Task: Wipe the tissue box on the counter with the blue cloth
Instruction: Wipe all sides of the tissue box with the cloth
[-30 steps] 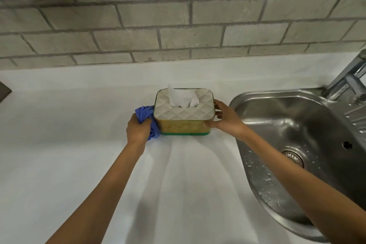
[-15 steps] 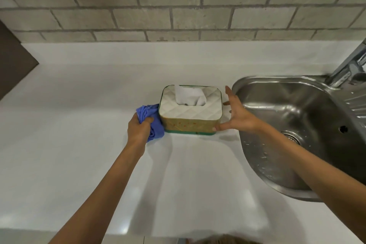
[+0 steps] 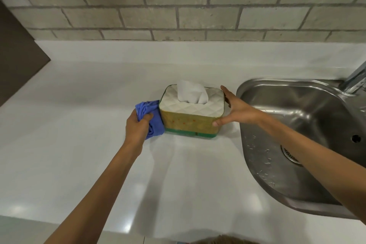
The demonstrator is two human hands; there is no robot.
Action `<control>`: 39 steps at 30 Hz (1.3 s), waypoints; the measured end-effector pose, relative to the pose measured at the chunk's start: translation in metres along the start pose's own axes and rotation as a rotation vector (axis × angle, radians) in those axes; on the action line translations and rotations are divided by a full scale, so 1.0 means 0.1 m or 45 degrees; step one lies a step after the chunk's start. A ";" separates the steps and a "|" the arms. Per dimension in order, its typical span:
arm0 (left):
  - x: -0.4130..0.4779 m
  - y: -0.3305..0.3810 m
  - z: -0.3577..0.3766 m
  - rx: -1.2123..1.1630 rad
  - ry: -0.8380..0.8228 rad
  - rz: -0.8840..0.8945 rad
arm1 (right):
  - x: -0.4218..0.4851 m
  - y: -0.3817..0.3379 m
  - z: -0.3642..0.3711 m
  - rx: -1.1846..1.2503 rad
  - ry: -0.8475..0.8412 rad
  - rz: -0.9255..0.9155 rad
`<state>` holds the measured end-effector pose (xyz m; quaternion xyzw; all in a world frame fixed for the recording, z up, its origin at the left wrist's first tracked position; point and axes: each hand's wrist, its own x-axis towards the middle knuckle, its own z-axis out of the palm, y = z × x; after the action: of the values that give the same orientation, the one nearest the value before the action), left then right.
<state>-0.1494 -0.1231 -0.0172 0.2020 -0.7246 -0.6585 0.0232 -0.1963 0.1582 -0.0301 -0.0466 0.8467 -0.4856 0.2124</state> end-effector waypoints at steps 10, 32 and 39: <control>0.14 0.25 0.11 -0.041 0.065 0.018 | 0.12 -0.12 0.01 0.297 0.056 -0.083; 0.03 0.06 0.61 0.343 0.051 0.712 | 0.31 -0.32 -0.03 0.377 0.275 0.057; 0.13 0.09 0.72 0.474 0.210 0.658 | 0.28 -0.44 -0.03 0.356 0.271 0.091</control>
<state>-0.1849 -0.0584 -0.0206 0.0650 -0.8555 -0.4684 0.2107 -0.2281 0.1293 -0.0009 0.0651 0.7897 -0.5930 0.1430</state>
